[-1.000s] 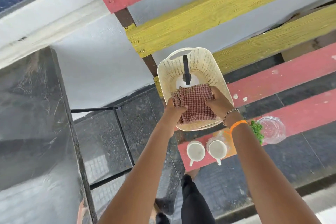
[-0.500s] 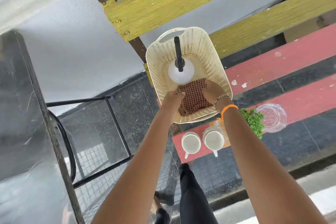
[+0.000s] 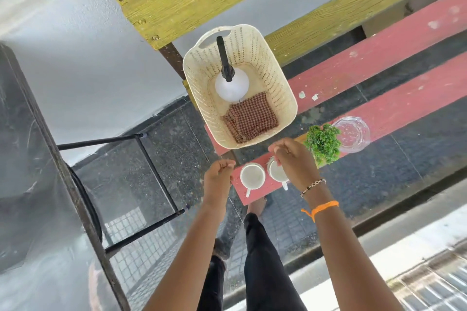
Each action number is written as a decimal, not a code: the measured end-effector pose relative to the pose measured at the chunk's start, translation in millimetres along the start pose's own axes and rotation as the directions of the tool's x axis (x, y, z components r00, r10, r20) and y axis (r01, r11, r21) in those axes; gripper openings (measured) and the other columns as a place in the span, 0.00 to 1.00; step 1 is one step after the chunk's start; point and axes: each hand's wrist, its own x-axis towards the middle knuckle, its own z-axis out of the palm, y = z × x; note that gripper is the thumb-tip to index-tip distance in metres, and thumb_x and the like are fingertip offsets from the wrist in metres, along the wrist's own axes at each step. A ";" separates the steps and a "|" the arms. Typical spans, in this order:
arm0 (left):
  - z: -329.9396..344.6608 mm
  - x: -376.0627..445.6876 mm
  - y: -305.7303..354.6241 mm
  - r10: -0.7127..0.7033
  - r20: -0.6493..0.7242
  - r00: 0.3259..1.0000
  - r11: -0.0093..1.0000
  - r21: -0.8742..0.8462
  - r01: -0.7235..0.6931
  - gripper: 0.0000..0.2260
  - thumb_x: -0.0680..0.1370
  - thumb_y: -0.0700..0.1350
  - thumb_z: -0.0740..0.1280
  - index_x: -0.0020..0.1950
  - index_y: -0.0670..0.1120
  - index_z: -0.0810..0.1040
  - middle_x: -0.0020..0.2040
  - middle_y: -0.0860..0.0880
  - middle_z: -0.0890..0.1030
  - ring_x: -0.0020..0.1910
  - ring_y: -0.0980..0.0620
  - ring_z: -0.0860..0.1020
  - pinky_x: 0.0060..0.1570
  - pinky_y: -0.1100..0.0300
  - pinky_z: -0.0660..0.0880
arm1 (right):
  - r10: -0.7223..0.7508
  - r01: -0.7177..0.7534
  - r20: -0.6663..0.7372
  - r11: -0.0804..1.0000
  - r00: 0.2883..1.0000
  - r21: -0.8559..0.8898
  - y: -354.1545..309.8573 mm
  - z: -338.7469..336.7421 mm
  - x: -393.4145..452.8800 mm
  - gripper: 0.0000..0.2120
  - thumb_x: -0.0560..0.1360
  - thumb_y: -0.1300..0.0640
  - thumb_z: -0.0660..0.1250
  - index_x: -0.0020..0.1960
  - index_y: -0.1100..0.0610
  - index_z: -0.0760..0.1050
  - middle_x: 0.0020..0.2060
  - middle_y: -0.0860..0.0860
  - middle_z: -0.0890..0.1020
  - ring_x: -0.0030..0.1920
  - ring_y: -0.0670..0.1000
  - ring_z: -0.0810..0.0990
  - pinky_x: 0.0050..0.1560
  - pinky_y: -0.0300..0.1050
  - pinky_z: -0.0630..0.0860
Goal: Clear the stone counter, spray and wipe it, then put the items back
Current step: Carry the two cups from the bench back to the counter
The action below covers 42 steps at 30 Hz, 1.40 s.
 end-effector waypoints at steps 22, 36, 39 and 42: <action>36.5 11.5 -67.6 -0.198 0.313 0.929 0.938 0.337 0.086 0.10 0.80 0.42 0.55 0.57 0.42 0.71 0.37 0.50 0.69 0.36 0.54 0.68 0.35 0.62 0.66 | 0.324 -0.325 -0.036 0.926 0.945 -0.194 105.4 46.0 -8.3 0.13 0.79 0.60 0.56 0.35 0.62 0.65 0.31 0.56 0.69 0.39 0.56 0.68 0.35 0.46 0.60; -87.0 -78.5 -40.9 0.068 0.032 0.997 0.997 -0.029 -0.067 0.11 0.80 0.42 0.57 0.38 0.43 0.71 0.29 0.51 0.65 0.28 0.53 0.64 0.30 0.60 0.62 | 0.012 -0.007 0.028 0.984 1.000 -0.176 -23.9 97.4 -108.7 0.17 0.77 0.60 0.59 0.30 0.57 0.72 0.27 0.50 0.71 0.30 0.48 0.68 0.29 0.37 0.62; -151.8 -117.0 -44.4 0.182 0.005 0.983 0.977 -0.110 -0.181 0.11 0.80 0.44 0.57 0.40 0.41 0.72 0.29 0.52 0.64 0.28 0.56 0.63 0.32 0.60 0.60 | -0.175 0.188 0.087 0.968 0.981 -0.167 -64.2 115.9 -155.6 0.18 0.77 0.60 0.60 0.28 0.53 0.70 0.26 0.53 0.73 0.29 0.46 0.68 0.29 0.36 0.60; -224.0 -152.7 -58.8 0.271 -0.077 0.960 0.938 -0.203 -0.281 0.13 0.80 0.45 0.59 0.36 0.45 0.71 0.24 0.56 0.63 0.23 0.61 0.63 0.33 0.60 0.60 | -0.305 0.326 0.184 0.940 0.935 -0.101 -94.8 149.1 -203.0 0.18 0.77 0.58 0.62 0.28 0.51 0.73 0.26 0.56 0.71 0.25 0.46 0.65 0.32 0.43 0.62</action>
